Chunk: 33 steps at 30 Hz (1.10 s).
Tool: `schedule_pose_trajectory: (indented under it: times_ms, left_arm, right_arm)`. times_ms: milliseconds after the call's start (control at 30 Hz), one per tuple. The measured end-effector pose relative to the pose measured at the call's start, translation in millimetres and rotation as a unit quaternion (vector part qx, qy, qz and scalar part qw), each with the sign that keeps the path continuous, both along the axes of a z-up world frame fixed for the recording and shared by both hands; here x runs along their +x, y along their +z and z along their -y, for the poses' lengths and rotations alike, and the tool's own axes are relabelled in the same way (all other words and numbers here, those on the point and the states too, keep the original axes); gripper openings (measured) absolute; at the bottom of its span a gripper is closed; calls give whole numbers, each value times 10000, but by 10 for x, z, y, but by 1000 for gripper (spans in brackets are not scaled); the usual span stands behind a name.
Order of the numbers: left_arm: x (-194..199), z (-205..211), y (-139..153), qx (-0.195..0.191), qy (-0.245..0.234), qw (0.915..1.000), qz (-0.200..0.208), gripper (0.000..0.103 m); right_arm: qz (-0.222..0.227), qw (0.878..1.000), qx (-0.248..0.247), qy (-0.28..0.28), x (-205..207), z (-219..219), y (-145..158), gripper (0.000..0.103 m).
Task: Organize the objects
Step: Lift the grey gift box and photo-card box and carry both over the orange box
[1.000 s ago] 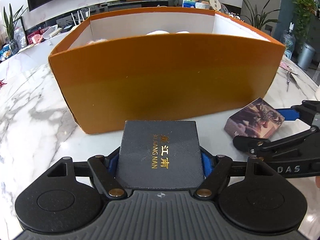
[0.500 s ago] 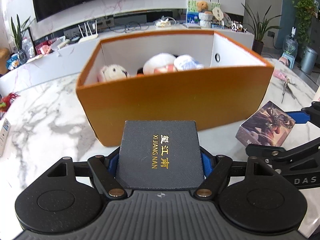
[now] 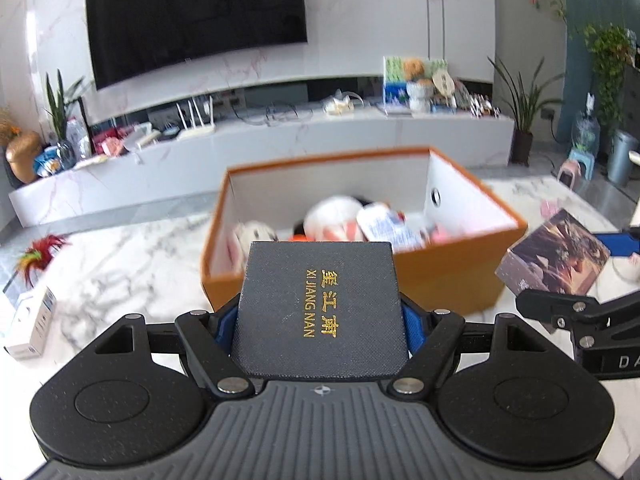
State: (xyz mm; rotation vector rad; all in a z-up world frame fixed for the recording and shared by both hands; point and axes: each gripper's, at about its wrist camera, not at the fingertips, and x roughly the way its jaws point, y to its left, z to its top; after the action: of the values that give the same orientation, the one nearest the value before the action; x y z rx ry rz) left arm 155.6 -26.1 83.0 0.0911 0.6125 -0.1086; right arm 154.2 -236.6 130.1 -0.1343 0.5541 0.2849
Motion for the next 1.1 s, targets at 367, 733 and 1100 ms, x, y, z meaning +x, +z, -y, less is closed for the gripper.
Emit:
schedule_pose_trajectory:
  times_ms: [367,733,1100]
  left_arm:
    - [532,-189,378,-440,537,9966,454,88]
    - [1089,-419,77,-882,901,9920,94,88]
    - [1313,-367,-95,-929,908,9915,-108,88]
  right_arm:
    - [708,9951,567,-392,366,-101,393,89]
    - [426,9927,908,-670,1059,-214,204,89]
    - [98,9967,655,-476,1331,-410,-97,89]
